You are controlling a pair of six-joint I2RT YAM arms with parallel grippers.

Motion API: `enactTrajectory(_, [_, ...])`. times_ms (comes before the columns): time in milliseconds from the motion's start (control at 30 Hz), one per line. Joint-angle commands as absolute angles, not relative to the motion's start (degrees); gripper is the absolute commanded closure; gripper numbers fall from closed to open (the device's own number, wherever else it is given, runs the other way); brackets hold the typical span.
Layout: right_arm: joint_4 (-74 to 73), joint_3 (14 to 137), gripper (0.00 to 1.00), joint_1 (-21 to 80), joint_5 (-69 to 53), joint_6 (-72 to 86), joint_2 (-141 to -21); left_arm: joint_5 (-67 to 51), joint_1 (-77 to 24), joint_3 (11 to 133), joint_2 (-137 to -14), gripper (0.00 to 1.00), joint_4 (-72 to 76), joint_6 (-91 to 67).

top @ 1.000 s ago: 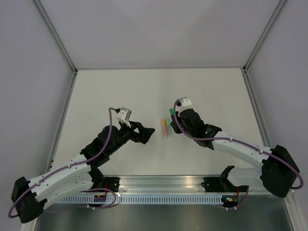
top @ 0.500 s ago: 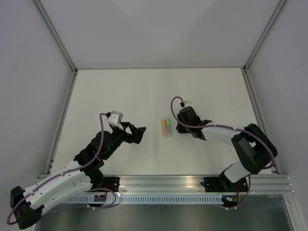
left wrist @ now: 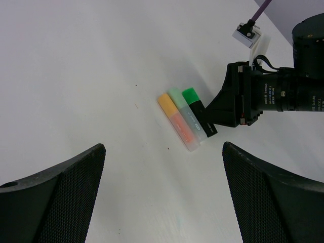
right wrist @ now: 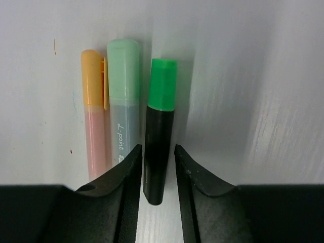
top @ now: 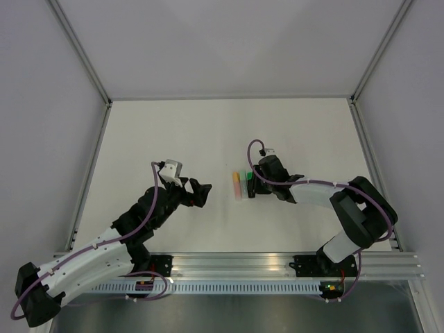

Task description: Insert the pens into the pen caps

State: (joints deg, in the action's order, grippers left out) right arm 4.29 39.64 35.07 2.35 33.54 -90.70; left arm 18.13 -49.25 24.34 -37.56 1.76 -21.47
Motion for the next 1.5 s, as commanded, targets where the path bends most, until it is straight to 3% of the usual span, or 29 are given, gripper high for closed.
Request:
enactTrajectory(0, [5.27,38.50,0.61,35.07,2.02,35.77,-89.21,19.86,-49.22,24.87,-37.18,0.00,1.85,-19.42])
enactTrajectory(300, [0.37,40.69,0.55,35.16,4.74,33.58,-84.38,19.78,-49.31,24.96,-37.62,0.00,2.02,-18.63])
enactTrajectory(400, [-4.37,44.11,0.44,35.16,6.94,32.00,-79.99,19.25,-49.22,25.22,-38.32,0.00,2.02,-18.02])
enactTrajectory(533, [-6.59,44.74,0.02,35.07,8.61,30.59,-72.35,17.93,-49.31,25.14,-38.41,0.00,3.07,-17.40])
enactTrajectory(700, [-8.78,44.30,0.02,35.16,9.05,29.71,-64.17,16.88,-49.31,24.70,-37.79,0.00,3.87,-16.79])
enactTrajectory(967, [-0.62,32.08,0.02,35.07,12.30,29.62,-44.31,17.40,-49.22,22.94,-35.33,0.00,5.54,-16.26])
enactTrajectory(1067, [-2.54,31.64,0.02,35.16,17.30,30.32,-41.93,17.75,-49.22,22.94,-33.84,0.00,4.92,-16.08])
enactTrajectory(1467, [-0.53,30.94,0.02,35.16,12.83,28.83,-43.69,19.95,-49.22,20.66,-26.54,0.00,4.48,-16.26])
